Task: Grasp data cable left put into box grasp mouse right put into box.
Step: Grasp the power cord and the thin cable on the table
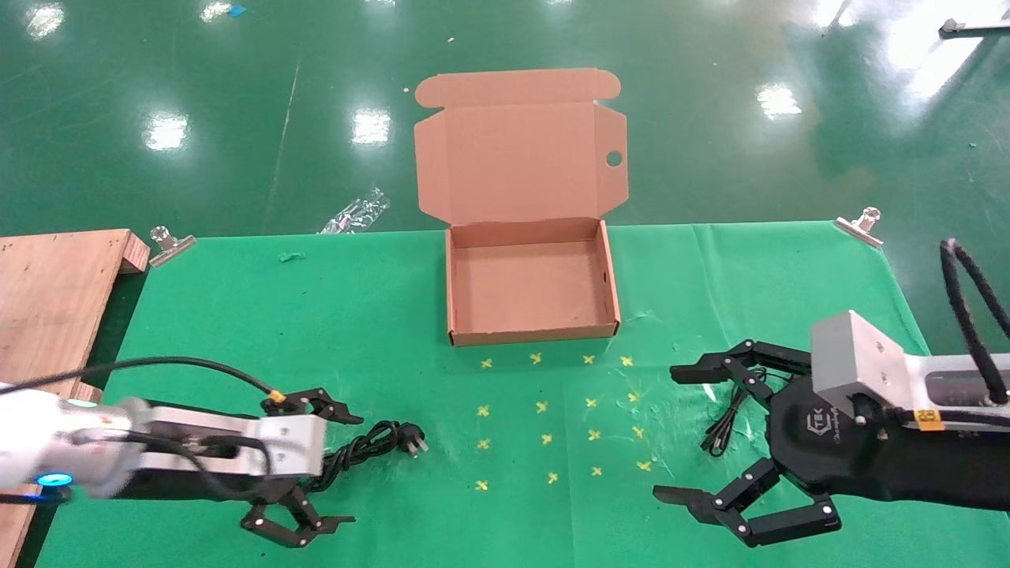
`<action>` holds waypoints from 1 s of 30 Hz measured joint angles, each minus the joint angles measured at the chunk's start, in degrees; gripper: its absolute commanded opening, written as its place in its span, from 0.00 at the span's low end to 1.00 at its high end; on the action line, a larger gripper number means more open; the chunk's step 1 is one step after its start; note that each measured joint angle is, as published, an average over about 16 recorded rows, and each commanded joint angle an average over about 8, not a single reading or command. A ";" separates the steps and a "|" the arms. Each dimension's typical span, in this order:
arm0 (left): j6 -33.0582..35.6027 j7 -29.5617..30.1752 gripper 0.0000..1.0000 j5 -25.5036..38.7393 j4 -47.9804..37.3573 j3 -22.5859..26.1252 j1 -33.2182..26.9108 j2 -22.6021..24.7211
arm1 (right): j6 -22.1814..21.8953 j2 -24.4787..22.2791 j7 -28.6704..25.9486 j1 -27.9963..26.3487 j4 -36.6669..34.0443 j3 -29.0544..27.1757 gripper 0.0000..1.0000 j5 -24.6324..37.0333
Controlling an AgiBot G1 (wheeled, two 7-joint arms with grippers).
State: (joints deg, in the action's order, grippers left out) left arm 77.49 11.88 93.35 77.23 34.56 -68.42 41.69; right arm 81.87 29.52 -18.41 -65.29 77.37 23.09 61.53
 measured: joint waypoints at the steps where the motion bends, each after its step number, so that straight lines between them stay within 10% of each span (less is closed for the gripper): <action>1: -0.70 0.94 1.00 1.90 -0.04 0.62 0.08 0.71 | -0.15 -0.14 -0.03 0.16 0.05 -0.02 1.00 0.06; 17: -4.72 16.71 1.00 21.35 -0.63 6.30 -0.63 8.65 | -0.06 -1.77 0.75 0.69 0.29 0.86 1.00 3.53; 30: -3.80 18.44 1.00 22.19 -0.55 6.63 -1.20 9.26 | 4.62 5.50 3.32 -11.32 -0.52 12.58 1.00 34.35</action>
State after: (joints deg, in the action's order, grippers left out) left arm 73.69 30.32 115.54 76.68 41.19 -69.62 50.95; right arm 86.49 35.01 -15.10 -76.61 76.85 35.67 95.88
